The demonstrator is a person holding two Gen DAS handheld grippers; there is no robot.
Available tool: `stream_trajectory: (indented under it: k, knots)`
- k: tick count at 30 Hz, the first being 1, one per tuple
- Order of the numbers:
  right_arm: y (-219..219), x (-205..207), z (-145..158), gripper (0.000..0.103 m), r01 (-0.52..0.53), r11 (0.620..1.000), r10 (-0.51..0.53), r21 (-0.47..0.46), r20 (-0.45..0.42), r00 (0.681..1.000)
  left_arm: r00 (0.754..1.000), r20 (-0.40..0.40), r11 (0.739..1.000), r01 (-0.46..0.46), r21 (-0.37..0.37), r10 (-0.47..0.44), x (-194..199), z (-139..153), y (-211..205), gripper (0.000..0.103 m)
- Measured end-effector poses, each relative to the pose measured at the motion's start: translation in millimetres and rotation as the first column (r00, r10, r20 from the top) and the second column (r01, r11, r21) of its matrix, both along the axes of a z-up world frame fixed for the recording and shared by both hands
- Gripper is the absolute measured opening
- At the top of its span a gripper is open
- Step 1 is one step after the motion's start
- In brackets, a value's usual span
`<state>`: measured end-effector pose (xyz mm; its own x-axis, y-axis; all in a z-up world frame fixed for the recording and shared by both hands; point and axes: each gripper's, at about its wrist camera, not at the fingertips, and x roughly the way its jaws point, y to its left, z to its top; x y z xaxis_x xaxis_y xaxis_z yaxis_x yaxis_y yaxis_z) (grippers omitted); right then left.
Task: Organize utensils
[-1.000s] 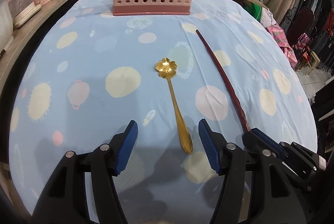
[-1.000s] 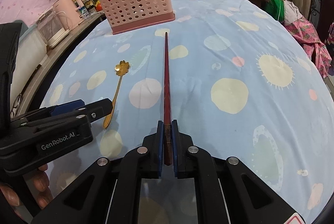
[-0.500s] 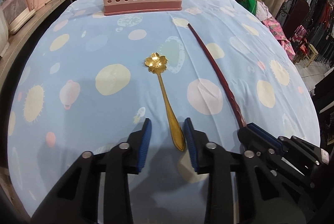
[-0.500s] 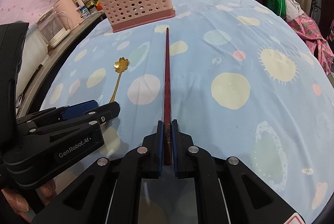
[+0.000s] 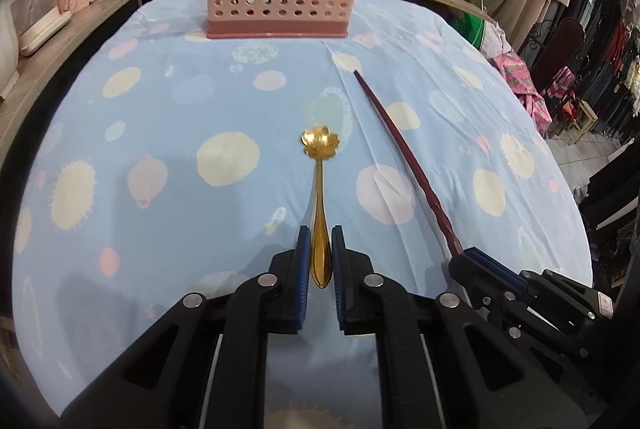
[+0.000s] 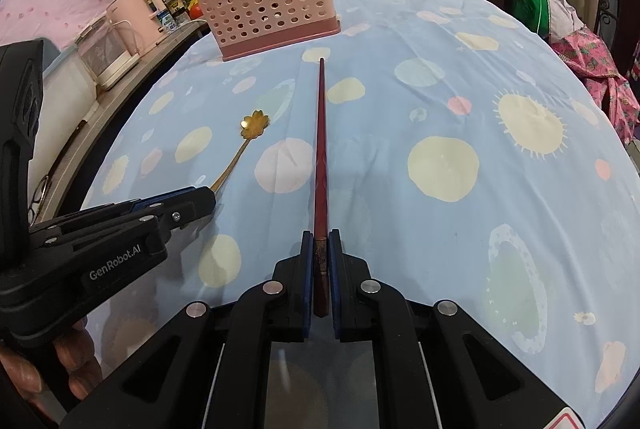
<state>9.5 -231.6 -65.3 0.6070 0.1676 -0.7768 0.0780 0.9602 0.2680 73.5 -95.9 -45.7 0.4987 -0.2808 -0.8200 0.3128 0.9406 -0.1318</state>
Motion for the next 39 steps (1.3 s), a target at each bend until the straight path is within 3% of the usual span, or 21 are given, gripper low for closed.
stream_trajectory:
  k: [3,6,14,20,24,27,39]
  knots:
    - [-0.6,-2.3,9.7,0.007,0.0,1.0,0.0,0.003,0.021,1.0,0.999,0.033,1.0,-0.016,-0.007,0.016,0.5,12.4,6.0,0.01]
    - [-2.9,-2.5,21.8,0.007,0.003,1.0,-0.003,0.01,0.046,0.999,0.997,0.067,1.0,-0.027,-0.016,0.028,1.8,26.6,11.0,0.002]
    - [-7.8,4.3,61.1,0.007,-0.002,1.0,-0.001,0.028,0.128,0.992,0.992,0.112,0.998,-0.045,-0.044,0.05,9.4,50.4,22.7,0.002]
    - [-7.5,7.2,58.6,0.007,-0.004,1.0,0.001,0.028,0.124,0.992,0.999,0.014,0.998,-0.04,-0.052,0.041,4.0,21.7,26.6,0.005]
    - [-2.5,2.7,47.1,0.007,-0.012,0.999,0.009,0.033,0.089,0.996,0.996,-0.082,0.997,-0.04,-0.068,0.034,-4.7,-6.9,28.2,0.021]
    - [1.4,1.3,42.1,0.007,-0.019,0.999,0.017,0.033,0.074,0.997,0.993,-0.116,0.996,-0.044,-0.076,0.035,-6.2,-18.2,28.6,0.021]
    - [3.2,0.1,38.4,0.007,-0.014,0.999,0.012,0.031,0.064,0.998,0.994,-0.108,0.99,-0.041,-0.133,0.027,-2.7,-22.6,29.3,0.02]
